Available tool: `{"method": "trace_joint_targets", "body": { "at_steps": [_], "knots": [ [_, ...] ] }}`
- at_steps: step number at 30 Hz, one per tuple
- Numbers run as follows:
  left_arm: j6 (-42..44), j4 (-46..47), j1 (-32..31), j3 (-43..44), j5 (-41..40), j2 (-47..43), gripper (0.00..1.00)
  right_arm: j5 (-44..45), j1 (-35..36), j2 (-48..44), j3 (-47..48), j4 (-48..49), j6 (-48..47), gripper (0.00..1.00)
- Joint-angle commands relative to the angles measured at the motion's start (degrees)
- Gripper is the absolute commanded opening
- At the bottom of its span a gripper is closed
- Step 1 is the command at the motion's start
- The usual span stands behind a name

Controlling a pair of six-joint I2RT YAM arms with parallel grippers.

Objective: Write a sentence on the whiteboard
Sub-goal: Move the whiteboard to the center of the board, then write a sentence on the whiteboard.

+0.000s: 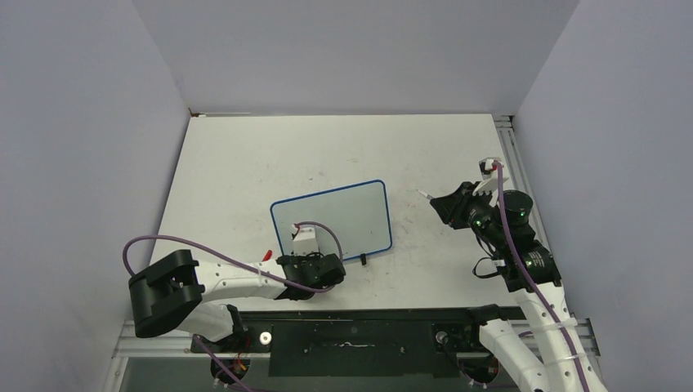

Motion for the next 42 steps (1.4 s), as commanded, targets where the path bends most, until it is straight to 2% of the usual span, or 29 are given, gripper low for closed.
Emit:
{"method": "trace_joint_targets", "body": {
  "at_steps": [1,4,15,19,26,31,37,42],
  "knots": [
    [-1.9,-0.2,-1.5,2.3,2.5,-1.7,0.27,-0.3,-0.3,-0.7,0.1,2.7,0.4,0.05],
    [-1.9,-1.4,-1.6,2.6,2.2,-2.8,0.4,-0.3,-0.2,-0.8,0.2,2.7,0.4,0.05],
    [0.5,-6.1,-2.9,4.2,3.2,-8.7,0.68,-0.1,-0.3,-0.9,0.3,2.3,0.3,0.05],
    [2.3,-6.4,-3.4,3.0,4.8,-14.5,0.76,0.0,-0.3,-1.0,0.5,2.2,0.2,0.05],
    [9.8,-12.2,-2.9,6.8,10.0,-22.0,0.81,0.1,-0.2,-0.6,0.8,2.1,0.0,0.05],
    [20.3,-15.8,2.3,14.9,18.0,-22.1,0.82,0.1,-0.3,-0.4,1.1,2.0,-0.1,0.05],
    [34.5,-19.3,10.5,32.9,25.0,-18.6,0.82,0.5,-0.2,-0.9,2.0,1.2,-0.5,0.05],
    [44.3,-20.4,21.9,44.4,34.2,-14.2,0.82,0.0,-0.3,-1.0,2.5,2.0,-0.4,0.05]
  ]
}}
